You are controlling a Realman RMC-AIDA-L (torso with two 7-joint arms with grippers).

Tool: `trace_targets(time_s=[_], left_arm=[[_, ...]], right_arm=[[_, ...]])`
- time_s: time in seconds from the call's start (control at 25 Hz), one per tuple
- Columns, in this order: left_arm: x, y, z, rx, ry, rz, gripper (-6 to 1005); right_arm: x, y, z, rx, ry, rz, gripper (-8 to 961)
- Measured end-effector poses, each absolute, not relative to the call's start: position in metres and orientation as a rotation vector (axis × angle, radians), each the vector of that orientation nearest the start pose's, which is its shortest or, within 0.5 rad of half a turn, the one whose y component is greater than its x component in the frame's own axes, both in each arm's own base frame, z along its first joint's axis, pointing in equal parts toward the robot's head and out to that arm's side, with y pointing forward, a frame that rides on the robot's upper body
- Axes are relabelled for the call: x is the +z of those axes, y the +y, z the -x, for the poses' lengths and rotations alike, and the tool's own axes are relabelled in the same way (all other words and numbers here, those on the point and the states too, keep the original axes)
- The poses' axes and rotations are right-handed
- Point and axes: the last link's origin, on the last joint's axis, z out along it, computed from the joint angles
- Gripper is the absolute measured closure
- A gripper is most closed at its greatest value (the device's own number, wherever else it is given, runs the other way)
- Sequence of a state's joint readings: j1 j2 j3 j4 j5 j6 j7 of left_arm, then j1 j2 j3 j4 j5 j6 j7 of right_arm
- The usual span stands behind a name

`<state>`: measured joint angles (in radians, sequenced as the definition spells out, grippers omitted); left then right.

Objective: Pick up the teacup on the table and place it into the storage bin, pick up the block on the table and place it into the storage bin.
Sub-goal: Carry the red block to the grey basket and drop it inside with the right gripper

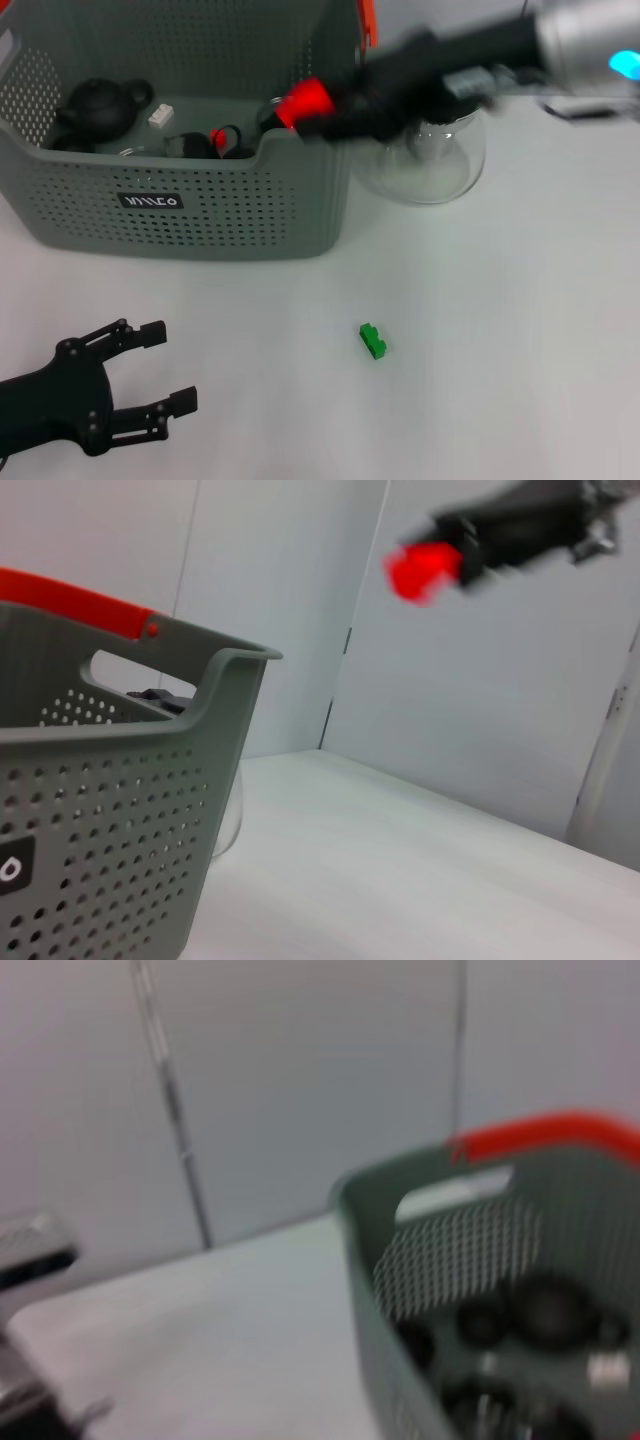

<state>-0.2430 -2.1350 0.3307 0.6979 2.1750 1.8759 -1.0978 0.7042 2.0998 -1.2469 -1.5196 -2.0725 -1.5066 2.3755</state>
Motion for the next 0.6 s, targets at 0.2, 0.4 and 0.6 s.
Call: trace_targets(time_s=[0.2, 0.4, 0.6], left_arm=[[0.014, 0.209, 0.329, -0.856, -0.655, 2.590, 78], [0.013, 0.209, 0.328, -0.866, -0.665, 2.586, 78], [0.013, 0.211, 0.327, -0.876, -0.664, 2.590, 78]], right_arm=[[-0.014, 0.398, -0.003, 0.436, 0.372, 2.782, 516], [-0.067, 0.442, 0.008, 0.354, 0.435, 2.677, 481], [-0.097, 0.466, -0.001, 0.218, 0.478, 2.591, 447]])
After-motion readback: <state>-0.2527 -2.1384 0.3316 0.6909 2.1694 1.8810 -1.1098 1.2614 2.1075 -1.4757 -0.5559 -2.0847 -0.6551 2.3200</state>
